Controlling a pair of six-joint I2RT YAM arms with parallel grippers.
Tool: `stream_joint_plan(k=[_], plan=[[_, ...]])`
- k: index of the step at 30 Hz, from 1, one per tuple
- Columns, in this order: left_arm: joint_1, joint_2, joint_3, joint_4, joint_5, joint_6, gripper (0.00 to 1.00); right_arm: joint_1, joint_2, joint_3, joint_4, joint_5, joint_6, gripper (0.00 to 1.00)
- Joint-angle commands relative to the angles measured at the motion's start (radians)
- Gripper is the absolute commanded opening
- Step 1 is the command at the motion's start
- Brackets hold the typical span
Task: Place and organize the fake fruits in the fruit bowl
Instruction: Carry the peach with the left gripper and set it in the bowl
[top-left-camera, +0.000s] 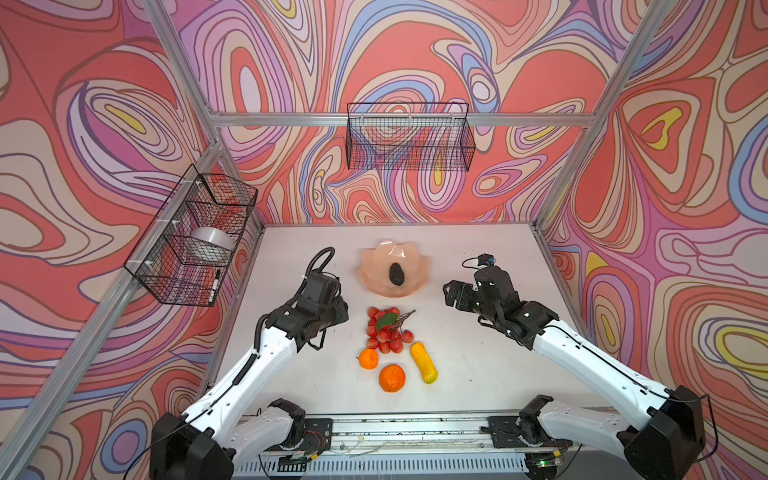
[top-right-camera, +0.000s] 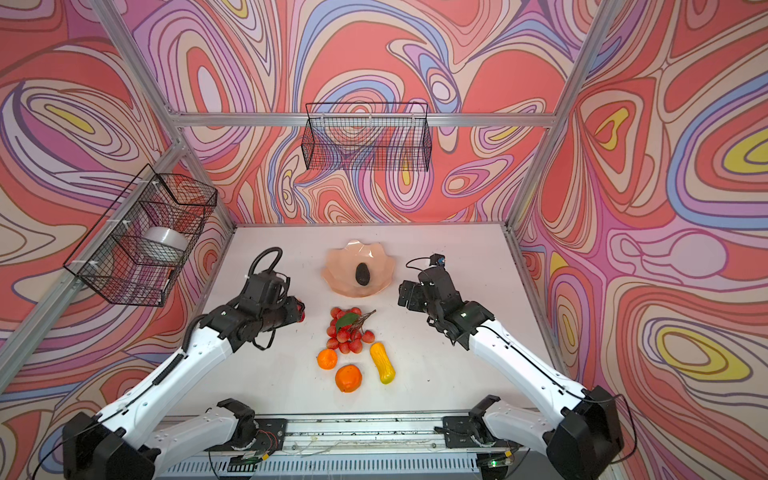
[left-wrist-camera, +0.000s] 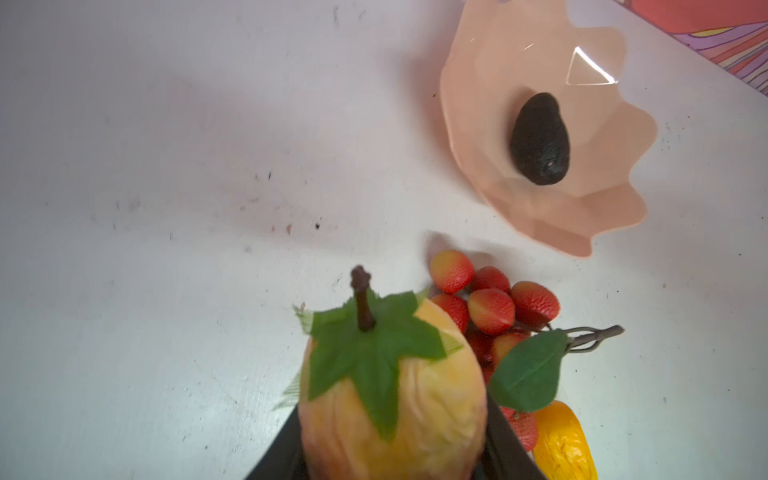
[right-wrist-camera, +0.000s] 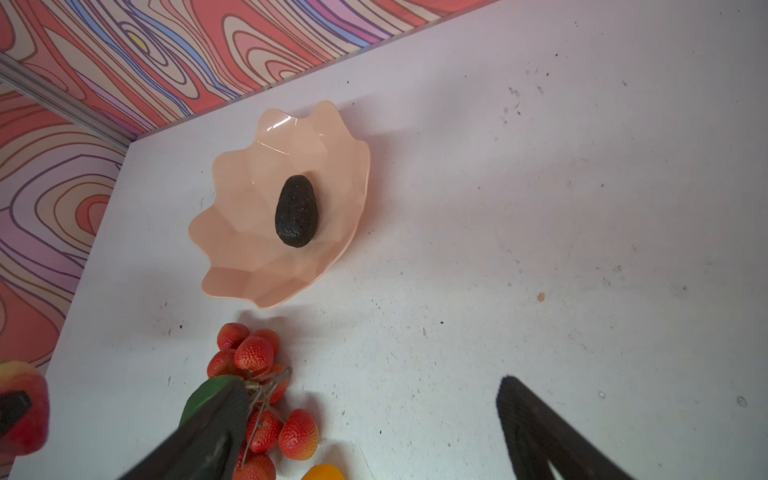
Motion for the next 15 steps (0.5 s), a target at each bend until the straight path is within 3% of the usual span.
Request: stream_joint_plan(k=[1,10,15], plan=[[-0.004,0.172,0.199,-0.059,-0.004,0.136,0.36,0.000,0.010,0.002,-0.017,0.022,-0.002,0.98],[-0.011,0.701,0.667,-0.113,0.072,0.189,0.35,-0.001,-0.060,-0.010,-0.094,0.049,0.010,0.98],[-0.025,0.853,0.787,-0.124,0.075,0.180,0.35,-0.001,-0.114,-0.066,-0.107,0.066,0.025,0.98]])
